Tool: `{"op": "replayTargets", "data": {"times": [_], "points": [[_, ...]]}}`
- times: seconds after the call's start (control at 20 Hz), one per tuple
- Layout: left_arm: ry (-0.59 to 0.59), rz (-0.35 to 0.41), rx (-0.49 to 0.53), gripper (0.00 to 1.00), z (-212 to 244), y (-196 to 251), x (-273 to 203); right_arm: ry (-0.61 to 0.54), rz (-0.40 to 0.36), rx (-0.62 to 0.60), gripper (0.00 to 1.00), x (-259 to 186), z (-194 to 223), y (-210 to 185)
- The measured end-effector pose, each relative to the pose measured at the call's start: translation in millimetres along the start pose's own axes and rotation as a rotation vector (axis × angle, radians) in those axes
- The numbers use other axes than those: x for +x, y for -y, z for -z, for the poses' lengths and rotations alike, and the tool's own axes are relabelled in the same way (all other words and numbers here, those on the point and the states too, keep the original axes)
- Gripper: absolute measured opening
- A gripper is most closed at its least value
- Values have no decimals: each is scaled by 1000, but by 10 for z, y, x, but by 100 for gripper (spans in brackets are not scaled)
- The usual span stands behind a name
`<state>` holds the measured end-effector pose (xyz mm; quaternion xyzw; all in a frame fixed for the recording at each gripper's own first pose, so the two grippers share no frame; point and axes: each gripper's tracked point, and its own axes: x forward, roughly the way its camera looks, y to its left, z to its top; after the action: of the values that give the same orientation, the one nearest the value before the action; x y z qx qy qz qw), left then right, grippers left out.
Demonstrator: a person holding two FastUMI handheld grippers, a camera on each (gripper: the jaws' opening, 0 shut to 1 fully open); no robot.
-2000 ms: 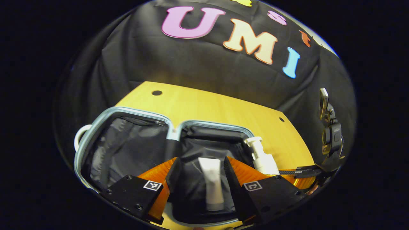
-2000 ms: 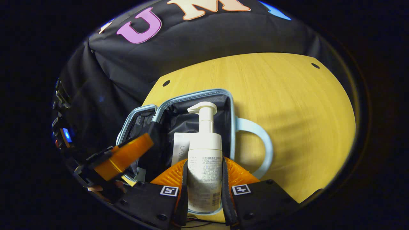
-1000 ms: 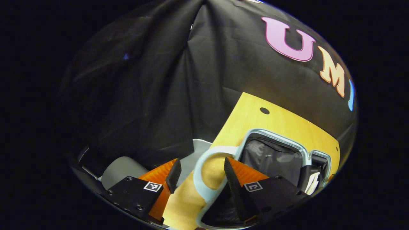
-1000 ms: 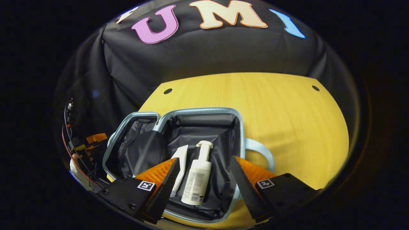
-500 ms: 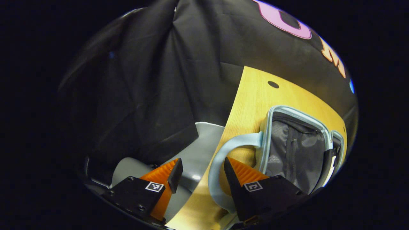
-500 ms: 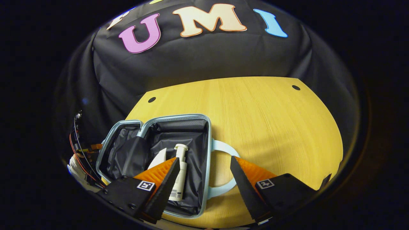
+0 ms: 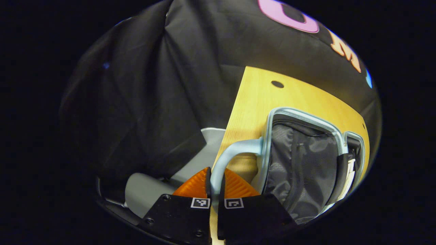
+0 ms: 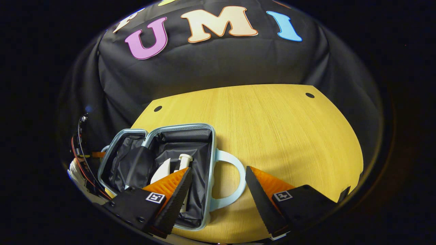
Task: First open the suitcase, pack the skin care products into it, and then close the suitcase.
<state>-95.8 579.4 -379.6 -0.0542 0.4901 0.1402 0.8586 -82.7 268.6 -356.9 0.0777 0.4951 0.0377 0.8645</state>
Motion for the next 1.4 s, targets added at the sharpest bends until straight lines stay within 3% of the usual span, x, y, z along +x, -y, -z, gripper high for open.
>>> {"op": "replayTargets", "data": {"times": [0.35, 0.6, 0.9, 1.4], "points": [[192, 39, 44, 0, -754, 405, -1150, 9, -66, -1, 99, -110, 5, 162], [281, 113, 78, 0, -1004, 1180, -1745, 35, -94, 34, 99, -280, -71, 518], [362, 315, 104, 0, -1185, 2384, -2356, 65, -80, 100, 99, -519, -103, 1170], [266, 583, 142, 0, -864, 4059, -2449, 121, 9, 217, 96, -877, -127, 2194]]}}
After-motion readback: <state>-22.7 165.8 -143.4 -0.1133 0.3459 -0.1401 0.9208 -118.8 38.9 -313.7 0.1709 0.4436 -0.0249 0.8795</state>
